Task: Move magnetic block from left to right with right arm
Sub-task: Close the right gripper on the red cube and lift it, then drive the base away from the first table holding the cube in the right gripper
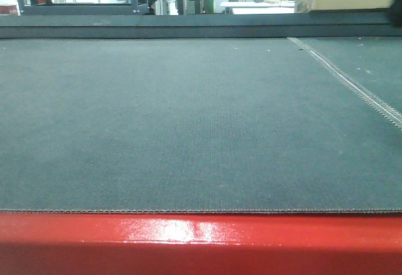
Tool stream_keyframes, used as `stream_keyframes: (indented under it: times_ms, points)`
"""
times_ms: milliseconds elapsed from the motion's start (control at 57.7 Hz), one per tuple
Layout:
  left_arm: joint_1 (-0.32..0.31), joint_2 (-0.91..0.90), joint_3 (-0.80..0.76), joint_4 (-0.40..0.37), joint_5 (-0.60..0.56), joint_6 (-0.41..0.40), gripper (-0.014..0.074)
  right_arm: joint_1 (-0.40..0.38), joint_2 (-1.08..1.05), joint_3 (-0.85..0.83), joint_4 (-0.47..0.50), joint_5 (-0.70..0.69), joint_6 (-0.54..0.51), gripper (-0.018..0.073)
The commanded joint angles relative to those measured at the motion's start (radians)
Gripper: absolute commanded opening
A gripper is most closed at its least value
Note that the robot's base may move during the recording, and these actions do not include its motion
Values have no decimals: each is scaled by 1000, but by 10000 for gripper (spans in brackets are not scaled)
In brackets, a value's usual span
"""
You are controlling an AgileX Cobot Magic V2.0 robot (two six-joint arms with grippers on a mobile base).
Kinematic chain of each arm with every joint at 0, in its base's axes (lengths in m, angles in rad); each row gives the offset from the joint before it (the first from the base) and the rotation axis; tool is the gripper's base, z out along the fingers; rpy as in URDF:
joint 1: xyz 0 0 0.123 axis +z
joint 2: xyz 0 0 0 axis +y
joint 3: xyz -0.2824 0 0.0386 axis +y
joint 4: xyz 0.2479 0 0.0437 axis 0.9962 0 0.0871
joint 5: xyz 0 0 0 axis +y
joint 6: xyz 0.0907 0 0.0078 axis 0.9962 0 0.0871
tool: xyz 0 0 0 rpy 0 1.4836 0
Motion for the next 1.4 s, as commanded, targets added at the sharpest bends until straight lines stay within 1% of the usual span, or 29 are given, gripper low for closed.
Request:
stream_keyframes:
  times_ms: [0,173,260,382,590,746,884,1387]
  points:
    - [2,-12,9,-5,-84,-6,-126,-6,-143,93,-5,-112,-26,224]
    - [2,-12,9,-5,-84,-6,-126,-6,-354,257,-6,-182,-26,224]
    - [2,-12,9,-5,-84,-6,-126,-6,-451,300,-8,-183,-26,224]
    - [2,-12,9,-5,-84,-6,-126,-6,-583,312,-23,-151,-26,224]
    - [2,-12,9,-5,-84,-6,-126,-6,-778,312,-74,-150,-26,224]
    - [2,-12,9,-5,-84,-6,-126,-6,-896,308,-75,-150,-26,224]
    - [2,-12,9,-5,-84,-6,-126,-6,-944,308,-75,-151,-26,224]
    - [2,-12,9,-5,-84,-6,-126,-6,-945,308,-75,-153,-26,224]
